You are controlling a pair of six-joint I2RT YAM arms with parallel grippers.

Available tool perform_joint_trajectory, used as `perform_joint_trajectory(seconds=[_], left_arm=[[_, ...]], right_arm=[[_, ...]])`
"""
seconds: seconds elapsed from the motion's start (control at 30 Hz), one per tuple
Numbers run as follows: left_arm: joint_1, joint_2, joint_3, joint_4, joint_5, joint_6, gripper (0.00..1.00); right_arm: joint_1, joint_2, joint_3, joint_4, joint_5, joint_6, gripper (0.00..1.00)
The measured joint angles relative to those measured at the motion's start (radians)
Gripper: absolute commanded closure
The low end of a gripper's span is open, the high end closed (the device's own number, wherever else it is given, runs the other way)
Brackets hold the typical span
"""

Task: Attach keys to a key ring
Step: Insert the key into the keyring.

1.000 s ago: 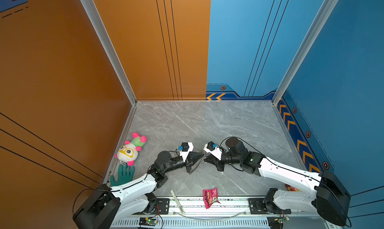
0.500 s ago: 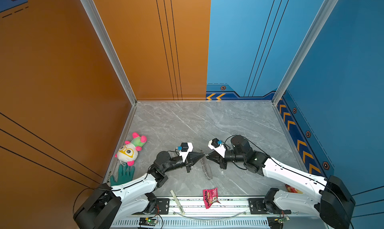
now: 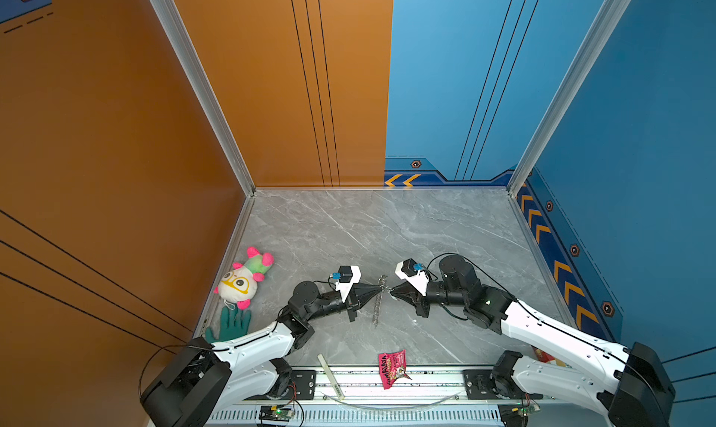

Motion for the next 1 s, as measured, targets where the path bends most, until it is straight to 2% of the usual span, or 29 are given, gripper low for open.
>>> perform_joint_trajectory(seconds=[0.17, 0.3, 0.53, 0.8, 1.0], left_arm=[[0.000, 0.002, 0.000, -0.002, 0.000, 0.000, 1.00], [0.000, 0.003, 0.000, -0.002, 0.006, 0.000, 1.00], [-0.001, 0.028, 0.005, -0.002, 0.035, 0.000, 1.00], [-0.007, 0.036, 0.014, -0.002, 0.072, 0.000, 1.00], [-0.010, 0.051, 0.021, -0.002, 0.090, -0.001, 1.00]], right_arm=[[0.000, -0.018, 0.000, -0.005, 0.027, -0.003, 0.69], [0.000, -0.043, 0.000, -0.005, 0.045, 0.001, 0.68], [0.013, -0.051, 0.003, 0.018, 0.022, 0.013, 0.77], [0.026, 0.018, 0.047, 0.008, -0.029, 0.008, 0.81], [0.028, 0.019, 0.053, -0.004, -0.037, 0.001, 0.96]])
